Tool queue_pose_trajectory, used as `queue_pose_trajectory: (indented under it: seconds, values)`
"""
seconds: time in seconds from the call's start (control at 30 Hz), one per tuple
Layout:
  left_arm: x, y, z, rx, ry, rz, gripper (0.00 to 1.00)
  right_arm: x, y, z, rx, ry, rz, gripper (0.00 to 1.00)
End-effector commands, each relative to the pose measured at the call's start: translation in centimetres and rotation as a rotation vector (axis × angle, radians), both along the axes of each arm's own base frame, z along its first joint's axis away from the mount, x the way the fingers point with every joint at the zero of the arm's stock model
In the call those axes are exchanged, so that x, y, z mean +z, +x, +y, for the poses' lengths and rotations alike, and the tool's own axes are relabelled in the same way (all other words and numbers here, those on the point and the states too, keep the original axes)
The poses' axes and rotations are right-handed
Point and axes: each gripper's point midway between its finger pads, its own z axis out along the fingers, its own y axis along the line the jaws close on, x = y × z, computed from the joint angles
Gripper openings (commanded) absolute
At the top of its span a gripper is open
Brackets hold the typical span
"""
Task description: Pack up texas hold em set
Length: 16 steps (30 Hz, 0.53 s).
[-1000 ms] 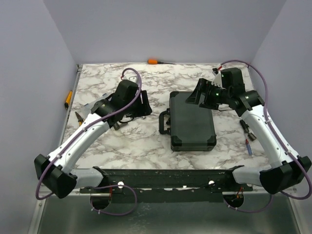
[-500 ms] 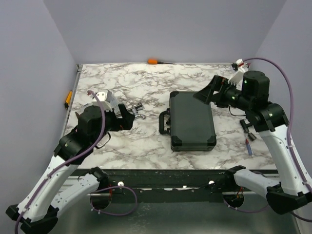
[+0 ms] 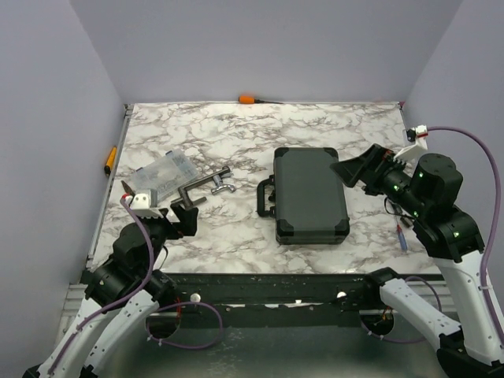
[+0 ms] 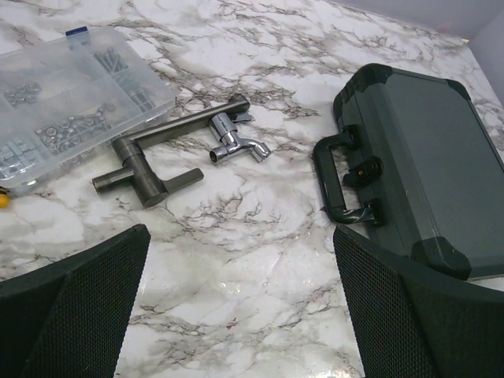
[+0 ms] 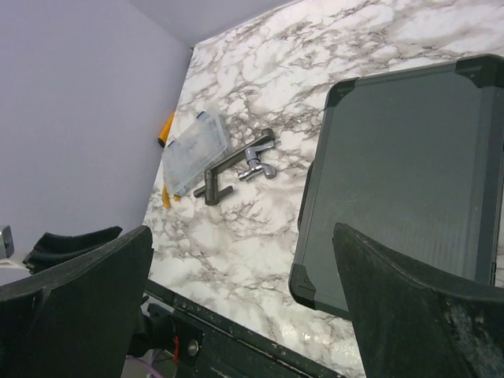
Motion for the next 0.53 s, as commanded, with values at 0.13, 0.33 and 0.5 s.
queue_pose_trajectory:
  seconds: [0.13,0.33,0.5]
  values:
    - [-0.4,-0.2,1.0,0.045,-0.054,-0.075,0.99,-0.5,-0.7,-1.3,-0.072,0.006,0.028,1.0]
    - [-0.6,-0.2,1.2,0.054,-0.048,-0.067,0.99,-0.9,-0.8,-1.2,-0.079,0.034,0.041,1.0]
    - [-0.6,-0.2,1.2,0.058,-0.05,-0.066,0.98,-1.7,-0.6,-2.5,-0.15,-0.002,0.084,1.0]
